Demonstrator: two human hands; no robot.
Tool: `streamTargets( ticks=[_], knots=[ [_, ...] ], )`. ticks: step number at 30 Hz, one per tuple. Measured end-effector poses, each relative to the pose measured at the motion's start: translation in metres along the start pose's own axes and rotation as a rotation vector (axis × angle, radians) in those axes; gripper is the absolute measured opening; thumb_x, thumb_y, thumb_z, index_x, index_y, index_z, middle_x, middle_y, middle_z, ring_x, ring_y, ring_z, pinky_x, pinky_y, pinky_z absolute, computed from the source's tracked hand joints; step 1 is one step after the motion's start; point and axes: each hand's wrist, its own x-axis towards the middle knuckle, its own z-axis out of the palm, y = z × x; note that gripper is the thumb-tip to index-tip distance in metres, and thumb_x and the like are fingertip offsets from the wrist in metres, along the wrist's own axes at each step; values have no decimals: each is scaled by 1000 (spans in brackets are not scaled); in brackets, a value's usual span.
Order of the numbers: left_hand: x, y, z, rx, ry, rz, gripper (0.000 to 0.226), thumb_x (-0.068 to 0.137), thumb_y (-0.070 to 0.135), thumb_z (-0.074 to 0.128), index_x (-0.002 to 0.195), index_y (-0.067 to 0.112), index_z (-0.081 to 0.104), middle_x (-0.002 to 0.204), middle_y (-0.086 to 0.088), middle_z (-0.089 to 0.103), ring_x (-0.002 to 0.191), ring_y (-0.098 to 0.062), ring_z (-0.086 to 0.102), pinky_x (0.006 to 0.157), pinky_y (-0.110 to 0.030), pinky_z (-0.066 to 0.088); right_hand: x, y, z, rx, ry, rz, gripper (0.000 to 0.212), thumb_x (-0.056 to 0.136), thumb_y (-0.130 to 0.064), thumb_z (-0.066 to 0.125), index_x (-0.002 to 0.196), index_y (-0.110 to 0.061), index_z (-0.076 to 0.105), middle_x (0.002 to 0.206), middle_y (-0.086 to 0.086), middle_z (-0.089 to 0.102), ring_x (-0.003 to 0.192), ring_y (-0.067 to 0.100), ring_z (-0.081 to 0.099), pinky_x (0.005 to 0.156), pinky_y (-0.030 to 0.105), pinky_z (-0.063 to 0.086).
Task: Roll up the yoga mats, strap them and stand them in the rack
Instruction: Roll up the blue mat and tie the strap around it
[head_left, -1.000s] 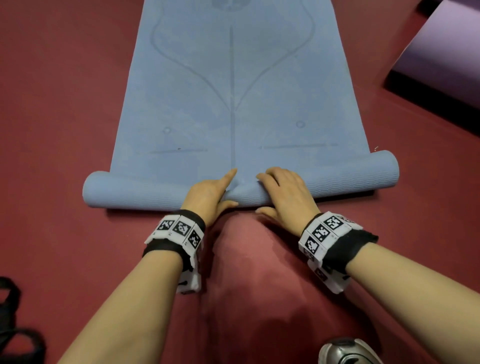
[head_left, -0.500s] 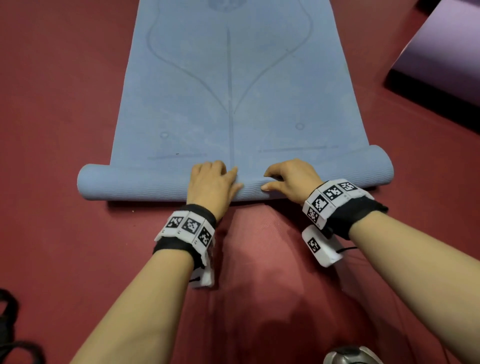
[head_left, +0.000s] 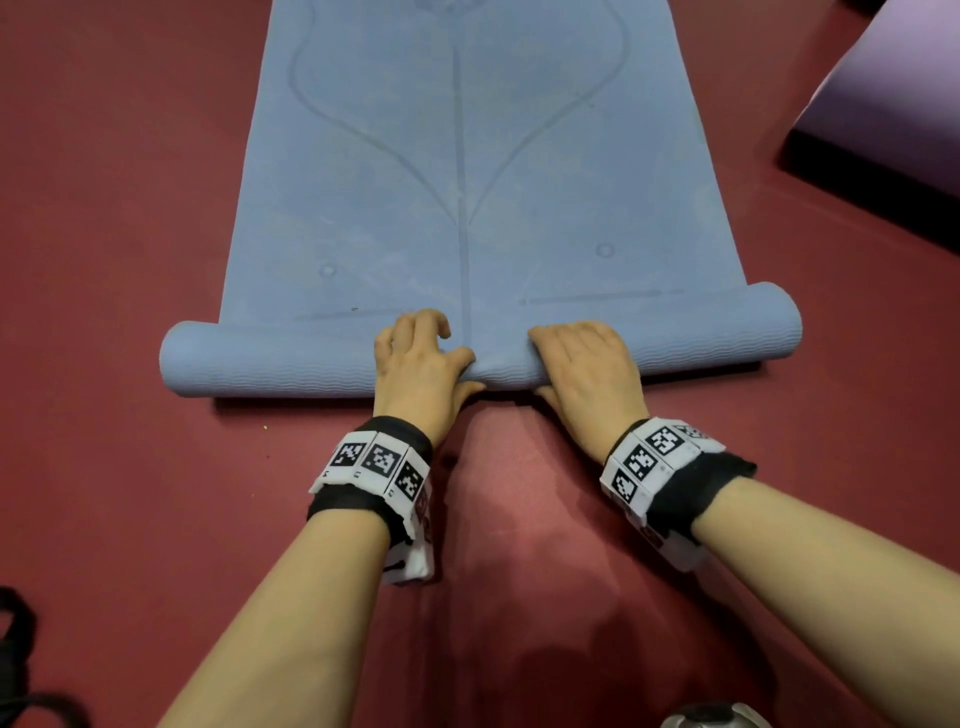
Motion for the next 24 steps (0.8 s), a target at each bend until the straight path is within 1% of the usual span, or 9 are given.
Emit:
streamTargets(
  ticks=[3, 6, 9, 11, 13, 16, 18, 21, 24],
  knots=[
    [4, -4, 1, 32, 78, 7, 38, 61, 41, 84, 88, 16, 73, 78, -6, 64, 70, -29, 59, 73, -34, 24, 11, 10, 4, 58, -4, -72, 40, 53, -21, 87, 86, -10, 67, 68, 5, 65, 63, 25, 64, 81, 33, 34],
    [7, -3, 1, 14, 151, -34, 50, 69, 41, 76, 108, 12, 66, 77, -7, 67, 68, -29, 62, 77, -36, 27, 22, 20, 1, 151, -80, -89, 25, 67, -27, 78, 83, -10, 69, 66, 8, 68, 63, 28, 65, 79, 34, 44],
    [7, -3, 6, -21, 197, -14, 41, 78, 47, 53, 98, 14, 66, 95, -6, 70, 93, -29, 66, 87, -38, 27, 34, 26, -10, 230, -141, 2, 32, 78, -32, 73, 101, -10, 68, 88, 10, 73, 87, 29, 66, 100, 33, 35],
    [5, -3, 7, 14, 185, -13, 52, 68, 54, 64, 101, 15, 68, 116, -12, 64, 113, -34, 57, 97, -42, 23, 36, 28, -11, 283, -101, 19, 35, 82, -33, 70, 107, -10, 64, 95, 8, 72, 91, 29, 64, 102, 27, 27],
    [4, -2, 6, 48, 154, -60, 67, 48, 51, 83, 105, 19, 68, 123, -16, 56, 117, -35, 48, 100, -44, 19, 39, 29, -10, 302, -74, 15, 35, 82, -34, 70, 106, -10, 61, 92, 7, 72, 87, 30, 64, 100, 27, 27],
    [10, 1, 5, 55, 139, -117, 69, 39, 31, 91, 103, 20, 70, 110, -17, 58, 108, -30, 45, 95, -43, 19, 46, 27, -8, 253, -92, 31, 31, 85, -35, 65, 107, -14, 60, 88, 7, 71, 85, 30, 63, 102, 31, 26],
    [16, -2, 5, -20, 91, -108, 63, 47, 19, 90, 106, 15, 70, 97, -16, 59, 96, -31, 53, 95, -44, 21, 46, 21, -6, 183, -44, 52, 25, 86, -32, 64, 104, -15, 63, 88, 7, 71, 86, 29, 64, 100, 35, 27],
    [17, -6, 3, -32, 15, -74, 60, 61, 15, 85, 116, 8, 65, 84, -14, 59, 79, -31, 61, 97, -53, 31, 36, 8, -2, 41, 141, 58, 20, 76, -28, 67, 91, -15, 68, 105, 9, 67, 96, 29, 62, 90, 39, 28],
    [17, -4, 2, 5, 31, -61, 74, 59, 16, 86, 126, 5, 58, 74, -11, 60, 66, -29, 62, 93, -53, 39, 26, 2, 1, -49, 100, 57, 53, 63, -38, 80, 106, -10, 66, 105, 15, 61, 94, 33, 58, 89, 40, 29]
  ],
)
